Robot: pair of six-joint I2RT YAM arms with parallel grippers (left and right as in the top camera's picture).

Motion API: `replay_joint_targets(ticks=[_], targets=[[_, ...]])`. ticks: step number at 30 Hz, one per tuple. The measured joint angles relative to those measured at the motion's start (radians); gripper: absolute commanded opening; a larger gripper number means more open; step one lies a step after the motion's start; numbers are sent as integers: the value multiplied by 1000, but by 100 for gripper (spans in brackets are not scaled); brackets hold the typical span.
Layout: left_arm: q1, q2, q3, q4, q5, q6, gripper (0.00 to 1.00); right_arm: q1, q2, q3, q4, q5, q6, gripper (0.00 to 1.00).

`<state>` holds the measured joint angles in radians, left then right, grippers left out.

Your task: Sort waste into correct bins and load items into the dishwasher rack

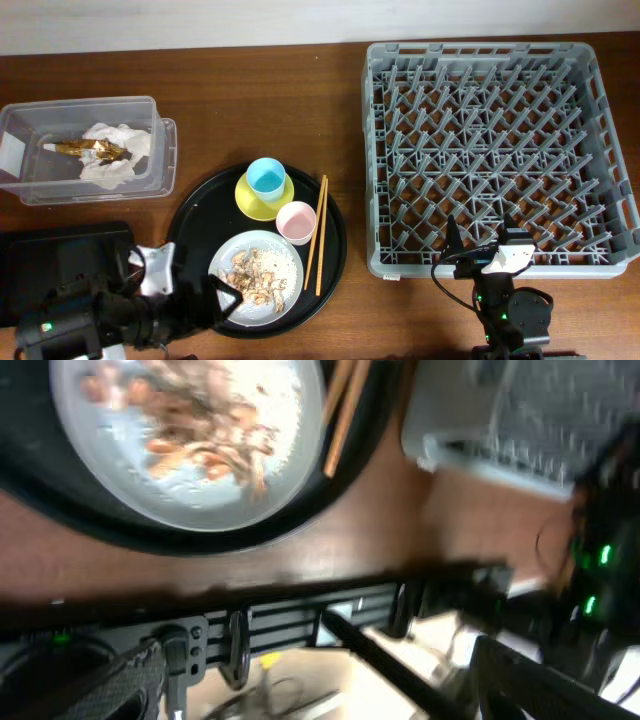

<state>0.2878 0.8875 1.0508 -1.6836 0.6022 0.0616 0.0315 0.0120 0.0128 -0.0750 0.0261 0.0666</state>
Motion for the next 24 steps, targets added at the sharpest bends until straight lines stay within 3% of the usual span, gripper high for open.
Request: replay_joint_targets(ticks=[2, 5, 7, 10, 13, 17, 20, 24], targets=[[-104, 9, 0, -2, -14, 45, 96, 0, 0, 0, 0, 0, 0, 98], [-401, 48, -1, 19, -115, 16, 96, 0, 0, 0, 0, 0, 0, 98], [-438, 58, -6, 215, -131, -74, 96, 0, 0, 0, 0, 0, 0, 98], [-438, 90, -11, 462, -139, -208, 83, 0, 0, 0, 0, 0, 0, 98], [-441, 220, -11, 657, -119, -319, 78, 0, -1, 0, 0, 0, 0, 98], [-572, 353, -11, 658, -90, -313, 78, 0, -1, 0, 0, 0, 1, 98], [-618, 352, -11, 663, -253, -339, 78, 0, -1, 0, 0, 0, 0, 98], [-618, 352, -11, 676, -309, -377, 80, 0, -1, 0, 0, 0, 0, 98]])
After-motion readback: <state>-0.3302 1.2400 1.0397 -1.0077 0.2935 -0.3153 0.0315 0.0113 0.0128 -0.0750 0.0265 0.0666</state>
